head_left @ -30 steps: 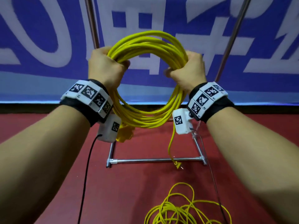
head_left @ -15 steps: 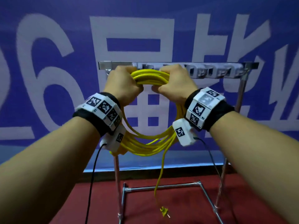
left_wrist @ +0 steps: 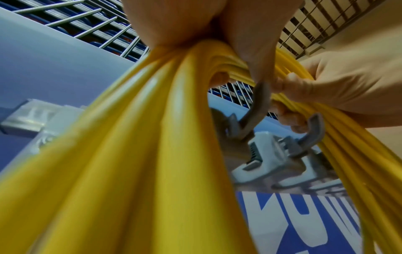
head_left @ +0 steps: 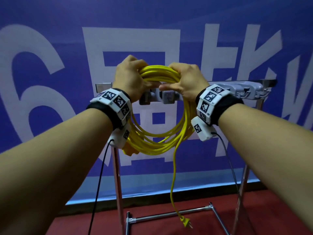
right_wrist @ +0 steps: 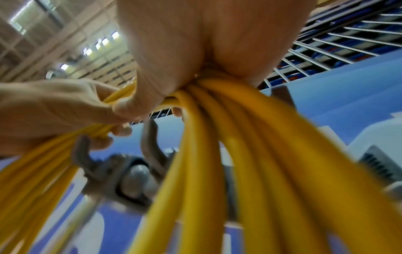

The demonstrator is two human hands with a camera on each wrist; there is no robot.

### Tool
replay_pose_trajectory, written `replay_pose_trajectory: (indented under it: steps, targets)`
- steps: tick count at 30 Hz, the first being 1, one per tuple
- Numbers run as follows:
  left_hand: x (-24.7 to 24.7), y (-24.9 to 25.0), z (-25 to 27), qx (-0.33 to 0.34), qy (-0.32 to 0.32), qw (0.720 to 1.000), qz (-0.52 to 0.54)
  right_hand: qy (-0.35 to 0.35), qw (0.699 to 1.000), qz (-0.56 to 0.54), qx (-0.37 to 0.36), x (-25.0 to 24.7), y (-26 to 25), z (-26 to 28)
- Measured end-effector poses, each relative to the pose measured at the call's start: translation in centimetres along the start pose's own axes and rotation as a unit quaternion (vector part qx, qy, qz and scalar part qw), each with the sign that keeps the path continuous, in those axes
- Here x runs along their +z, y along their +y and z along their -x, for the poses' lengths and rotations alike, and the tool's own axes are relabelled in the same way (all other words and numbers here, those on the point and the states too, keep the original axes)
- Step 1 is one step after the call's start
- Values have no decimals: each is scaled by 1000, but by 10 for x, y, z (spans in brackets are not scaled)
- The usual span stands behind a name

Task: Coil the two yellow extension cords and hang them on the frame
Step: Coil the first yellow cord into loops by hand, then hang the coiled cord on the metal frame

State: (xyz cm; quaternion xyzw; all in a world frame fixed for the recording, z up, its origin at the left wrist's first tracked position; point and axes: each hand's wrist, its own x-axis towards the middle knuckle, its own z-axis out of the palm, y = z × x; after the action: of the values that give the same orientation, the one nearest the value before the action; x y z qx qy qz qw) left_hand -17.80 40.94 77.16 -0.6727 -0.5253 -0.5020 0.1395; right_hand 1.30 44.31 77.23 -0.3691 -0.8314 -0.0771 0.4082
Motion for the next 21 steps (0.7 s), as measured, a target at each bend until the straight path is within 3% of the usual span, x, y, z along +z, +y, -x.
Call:
replay_pose_trajectory:
  steps: [4, 10, 13, 16, 21]
  targets:
    - [13, -20, 7, -29, -25, 999, 39, -27, 996, 76, -28, 19, 13, -5]
    - [19, -34, 1, 20, -56, 997, 46, -47, 986, 158, -27, 18, 13, 4]
    - [26, -40, 8, 18, -31, 995, 92, -49, 986, 154, -33, 20, 10, 7]
    - [34, -42, 18, 7, -12, 996, 94, -28, 987, 150, -50, 26, 7, 12]
    - [39, -40, 31, -6, 18, 996, 83, 39, 992, 117, -19, 44, 1, 27]
